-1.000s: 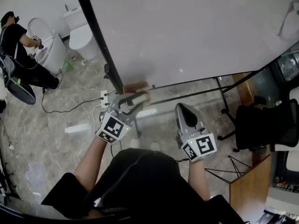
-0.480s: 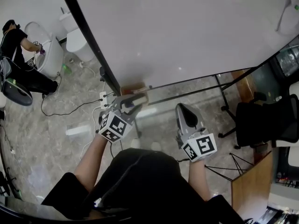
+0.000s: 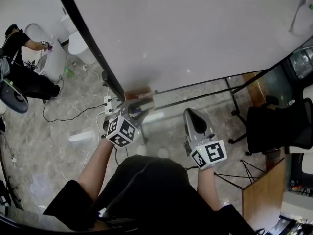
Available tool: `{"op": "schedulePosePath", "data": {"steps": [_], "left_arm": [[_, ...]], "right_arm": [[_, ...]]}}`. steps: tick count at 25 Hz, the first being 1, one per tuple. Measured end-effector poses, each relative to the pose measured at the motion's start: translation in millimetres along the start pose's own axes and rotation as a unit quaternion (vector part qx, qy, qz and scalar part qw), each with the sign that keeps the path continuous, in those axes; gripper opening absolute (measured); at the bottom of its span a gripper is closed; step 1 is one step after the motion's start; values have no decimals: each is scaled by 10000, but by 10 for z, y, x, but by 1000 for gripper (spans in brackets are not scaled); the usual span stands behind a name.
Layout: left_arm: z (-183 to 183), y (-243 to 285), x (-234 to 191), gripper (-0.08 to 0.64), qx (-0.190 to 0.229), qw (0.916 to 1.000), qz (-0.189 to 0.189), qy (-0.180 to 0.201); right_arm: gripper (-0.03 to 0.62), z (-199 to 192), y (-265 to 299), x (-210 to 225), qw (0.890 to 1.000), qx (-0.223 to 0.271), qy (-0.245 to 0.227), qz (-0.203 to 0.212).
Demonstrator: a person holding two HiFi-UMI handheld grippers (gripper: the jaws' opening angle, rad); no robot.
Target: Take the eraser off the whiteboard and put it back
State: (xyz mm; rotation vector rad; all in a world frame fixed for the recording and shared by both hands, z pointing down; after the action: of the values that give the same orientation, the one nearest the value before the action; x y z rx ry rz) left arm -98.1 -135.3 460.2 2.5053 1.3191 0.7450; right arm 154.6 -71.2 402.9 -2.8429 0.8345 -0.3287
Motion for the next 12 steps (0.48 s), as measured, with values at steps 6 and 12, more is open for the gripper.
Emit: {"op": "schedulePosePath", "data": {"steps": [6, 12], "left_arm": [[-26, 91, 25, 161, -107, 9998, -138, 133], [-67, 162, 39, 165, -210, 9994, -203, 162]], "right_arm": [[11, -2, -2, 40, 10000, -7, -1, -31], [11, 8, -10, 71, 10000, -12, -11, -63]]}}
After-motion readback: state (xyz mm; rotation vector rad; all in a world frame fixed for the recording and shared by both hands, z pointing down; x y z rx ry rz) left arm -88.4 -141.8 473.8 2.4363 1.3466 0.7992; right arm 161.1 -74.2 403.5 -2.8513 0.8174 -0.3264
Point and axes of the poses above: the fingertips, and each gripper's own axes: y forward along the fingers, x to its right, z out of its top, the point moved 10 cm from there along -y, backward along the fingers, and after that the axes turned 13 degrees about x, right-handed, at the moved point
